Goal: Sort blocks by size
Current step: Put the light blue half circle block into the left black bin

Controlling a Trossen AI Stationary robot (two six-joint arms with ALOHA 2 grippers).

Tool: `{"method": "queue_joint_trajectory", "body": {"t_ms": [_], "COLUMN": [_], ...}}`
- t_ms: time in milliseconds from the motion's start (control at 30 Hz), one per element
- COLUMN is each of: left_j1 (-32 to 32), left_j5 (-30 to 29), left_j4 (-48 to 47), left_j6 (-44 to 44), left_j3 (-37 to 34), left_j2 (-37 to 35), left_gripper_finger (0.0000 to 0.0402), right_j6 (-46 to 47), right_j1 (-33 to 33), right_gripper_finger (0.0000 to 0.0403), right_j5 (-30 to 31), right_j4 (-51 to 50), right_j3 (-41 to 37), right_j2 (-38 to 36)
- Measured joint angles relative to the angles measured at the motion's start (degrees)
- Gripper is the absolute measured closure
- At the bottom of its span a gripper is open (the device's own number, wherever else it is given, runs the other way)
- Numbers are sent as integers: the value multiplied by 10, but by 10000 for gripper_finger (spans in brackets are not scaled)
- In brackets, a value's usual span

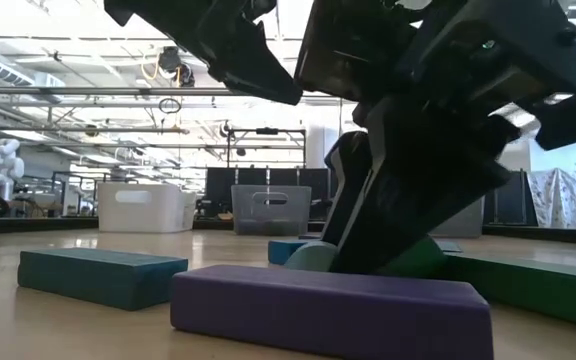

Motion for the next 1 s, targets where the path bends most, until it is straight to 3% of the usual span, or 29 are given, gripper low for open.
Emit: {"method": "queue_joint_trajectory", "body": {"t_ms": [233,667,1000], "left_j1": [-4,-14,-59], "left_j5": [32,34,62], "left_j4": [-7,-12,0], "left_j6": [1,27,154], "left_j3": [0,0,0], "left_j2": [7,7,7], "left_gripper_finger": [234,233,233], "right_j6": [-34,-119,-129], "right_j1": [-2,-14,-51], "right_gripper_finger": [292,284,281], "right_j5": [-4,-17,-11], "right_j4": [0,-34,9], "right_j3": [-1,-10,-107], "right_j2": [0,-85,-190]}}
